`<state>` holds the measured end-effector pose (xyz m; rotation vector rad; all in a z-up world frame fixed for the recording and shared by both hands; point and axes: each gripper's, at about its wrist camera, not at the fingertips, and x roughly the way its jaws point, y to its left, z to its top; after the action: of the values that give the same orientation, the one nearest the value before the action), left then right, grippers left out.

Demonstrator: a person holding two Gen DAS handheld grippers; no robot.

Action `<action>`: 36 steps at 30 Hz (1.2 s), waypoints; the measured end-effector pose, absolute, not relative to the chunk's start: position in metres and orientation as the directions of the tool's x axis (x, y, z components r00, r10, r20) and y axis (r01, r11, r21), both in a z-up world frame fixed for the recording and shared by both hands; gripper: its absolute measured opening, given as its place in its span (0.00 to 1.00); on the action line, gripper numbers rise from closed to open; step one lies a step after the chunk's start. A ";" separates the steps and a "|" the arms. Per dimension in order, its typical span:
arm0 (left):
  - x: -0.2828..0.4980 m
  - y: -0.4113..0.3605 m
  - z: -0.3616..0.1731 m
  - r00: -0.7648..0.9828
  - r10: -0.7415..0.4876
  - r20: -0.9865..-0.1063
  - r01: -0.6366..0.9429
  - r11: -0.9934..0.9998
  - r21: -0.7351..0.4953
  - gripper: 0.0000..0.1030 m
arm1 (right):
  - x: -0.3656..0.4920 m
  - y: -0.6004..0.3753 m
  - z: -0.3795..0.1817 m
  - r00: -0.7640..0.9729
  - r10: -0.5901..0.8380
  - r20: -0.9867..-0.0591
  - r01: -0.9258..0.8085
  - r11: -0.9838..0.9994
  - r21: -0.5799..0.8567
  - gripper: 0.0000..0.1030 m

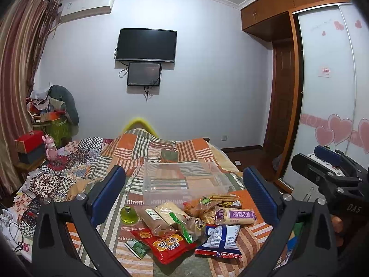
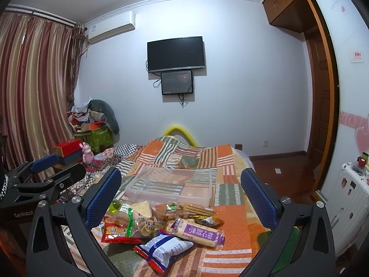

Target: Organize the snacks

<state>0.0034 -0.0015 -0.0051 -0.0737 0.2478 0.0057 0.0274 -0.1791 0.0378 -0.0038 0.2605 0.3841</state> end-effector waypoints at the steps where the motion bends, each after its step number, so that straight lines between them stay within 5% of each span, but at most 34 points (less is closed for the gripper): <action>1: 0.003 -0.001 -0.005 0.969 -0.004 -0.245 -0.015 0.997 -0.073 1.00 | 0.027 -0.179 0.037 0.894 0.371 -0.251 -0.372 0.927 0.046 1.00; 36: 0.006 0.003 -0.005 0.967 -0.008 -0.254 -0.017 0.995 -0.098 1.00 | 0.026 -0.176 0.037 0.891 0.383 -0.244 -0.382 0.923 0.052 1.00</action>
<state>0.0065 0.0028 -0.0046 -0.0995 0.2573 0.0044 0.0260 -0.1760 0.0371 0.0022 0.2535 0.3969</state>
